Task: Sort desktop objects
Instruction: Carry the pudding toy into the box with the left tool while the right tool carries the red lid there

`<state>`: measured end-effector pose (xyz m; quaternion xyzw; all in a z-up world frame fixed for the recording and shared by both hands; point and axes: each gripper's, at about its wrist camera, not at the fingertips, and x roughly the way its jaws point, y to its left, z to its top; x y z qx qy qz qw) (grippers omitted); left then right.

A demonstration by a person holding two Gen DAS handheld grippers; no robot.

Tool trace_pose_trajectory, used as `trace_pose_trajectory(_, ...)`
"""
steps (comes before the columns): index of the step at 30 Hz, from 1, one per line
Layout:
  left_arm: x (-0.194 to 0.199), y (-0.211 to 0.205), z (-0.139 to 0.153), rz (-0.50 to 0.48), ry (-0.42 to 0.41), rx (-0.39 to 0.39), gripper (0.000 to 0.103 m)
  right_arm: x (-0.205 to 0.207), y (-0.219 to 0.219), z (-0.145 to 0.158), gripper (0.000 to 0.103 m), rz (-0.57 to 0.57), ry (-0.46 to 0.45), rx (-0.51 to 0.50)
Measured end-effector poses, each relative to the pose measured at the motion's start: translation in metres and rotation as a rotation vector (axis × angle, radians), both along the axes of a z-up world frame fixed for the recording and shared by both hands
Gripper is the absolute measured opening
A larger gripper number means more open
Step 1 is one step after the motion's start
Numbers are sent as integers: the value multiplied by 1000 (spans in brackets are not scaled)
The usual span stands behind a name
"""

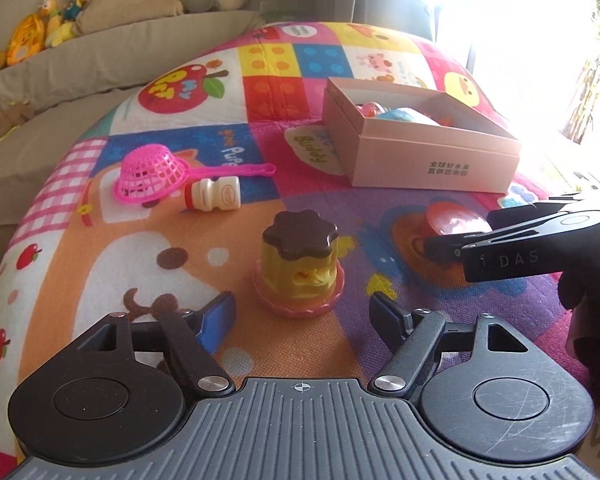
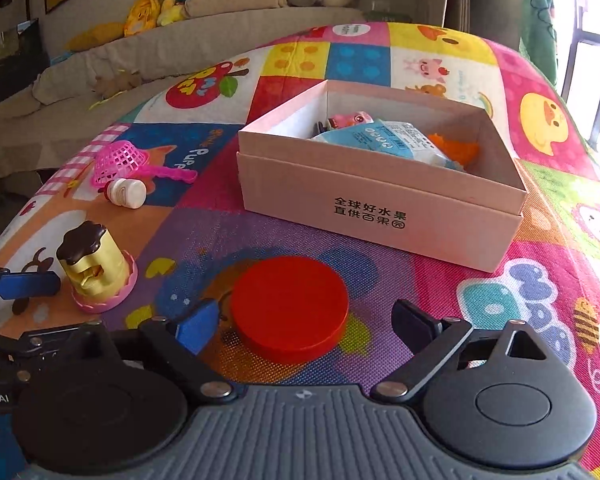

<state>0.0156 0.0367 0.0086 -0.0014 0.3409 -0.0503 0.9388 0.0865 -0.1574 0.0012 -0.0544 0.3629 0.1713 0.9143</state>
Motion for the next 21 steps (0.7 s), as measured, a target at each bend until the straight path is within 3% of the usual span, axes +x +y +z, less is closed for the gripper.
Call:
trace_pose_trajectory(5, 18, -7, 0, -1, -5, 42, 76, -6, -5, 7, 64, -2, 19, -7)
trace_pose_trajectory(7, 23, -9, -2, -2, 5, 58, 65, -13, -14, 12, 64, -10, 29, 10)
trace_pose_trajectory(11, 21, -13, 5, -21, -7, 77, 61, -33, -35, 31, 64, -3, 10, 27)
trace_pose_trajectory(16, 29, -27, 58, -95, -148, 59, 61, -57, -71, 89, 64, -21, -121, 85)
trace_pose_trajectory(21, 70, -61, 114, -181, -300, 17, 61, -57, -98, 132, 64, -99, -224, 178)
